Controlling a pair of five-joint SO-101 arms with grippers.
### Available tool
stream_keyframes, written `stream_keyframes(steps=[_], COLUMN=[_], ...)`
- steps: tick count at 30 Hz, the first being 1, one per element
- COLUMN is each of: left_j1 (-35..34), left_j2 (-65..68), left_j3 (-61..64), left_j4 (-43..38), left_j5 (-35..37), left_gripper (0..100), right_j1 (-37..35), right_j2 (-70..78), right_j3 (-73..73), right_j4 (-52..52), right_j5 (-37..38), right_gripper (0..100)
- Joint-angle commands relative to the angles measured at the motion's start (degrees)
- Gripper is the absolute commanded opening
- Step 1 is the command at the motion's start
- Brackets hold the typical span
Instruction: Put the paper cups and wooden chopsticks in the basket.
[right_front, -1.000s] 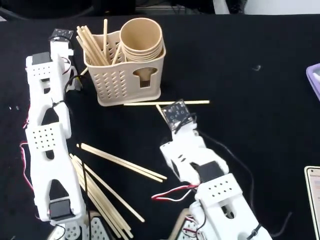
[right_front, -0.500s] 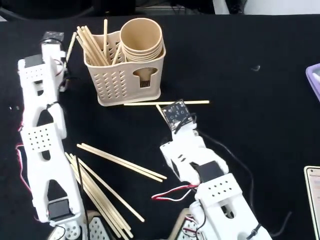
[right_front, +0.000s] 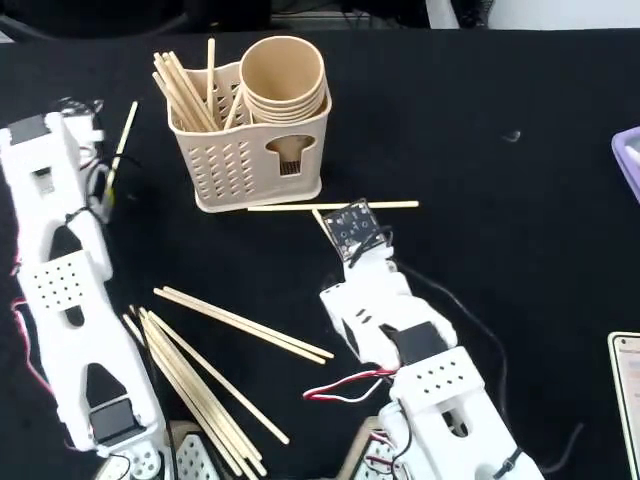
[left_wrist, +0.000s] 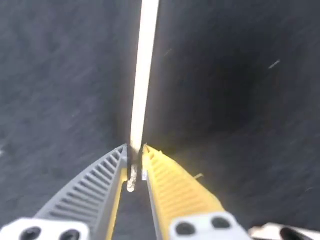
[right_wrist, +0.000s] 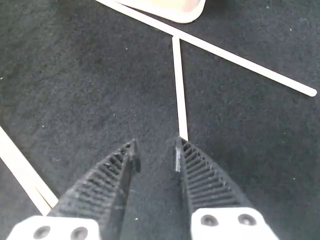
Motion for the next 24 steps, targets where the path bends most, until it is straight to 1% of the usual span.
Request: stream_keyframes(steps=[1,5,9,11,13,18,21,24], left_j1=[-5.58,-7.43,-5.93,-5.14,-4.97,-5.58,-5.14,-4.26], left_j2=[-6.68,-13.27,-20.31,-24.44,-29.36,-40.26,-46.24,-51.43], left_j3=[4.18,15.69,30.73,37.85,44.70,61.58,66.33,66.42], left_j4=[0.88,0.88,0.18,-1.49,-4.13,-14.77,-15.91,-16.53], left_j5=[-3.96,-8.00,-11.87,-14.07,-16.62,-22.59,-26.20,-26.02], left_gripper=[3,3,3,3,3,3,5,13], right_j1=[0.70,0.70,0.70,0.70,0.70,0.70,0.70,0.70], right_j2=[-1.45,-1.45,-1.45,-1.45,-1.45,-1.45,-1.45,-1.45], right_j3=[-0.40,-0.48,-0.40,-0.40,-0.31,-0.31,-0.31,-0.31], right_j4=[-1.14,-1.14,-1.23,-1.23,-1.23,-1.23,-1.23,-1.23], right_j5=[-0.44,-0.44,-0.44,-0.44,-0.44,-0.44,-0.44,-0.44], right_gripper=[11.6,11.6,11.6,11.6,11.6,11.6,11.6,11.6])
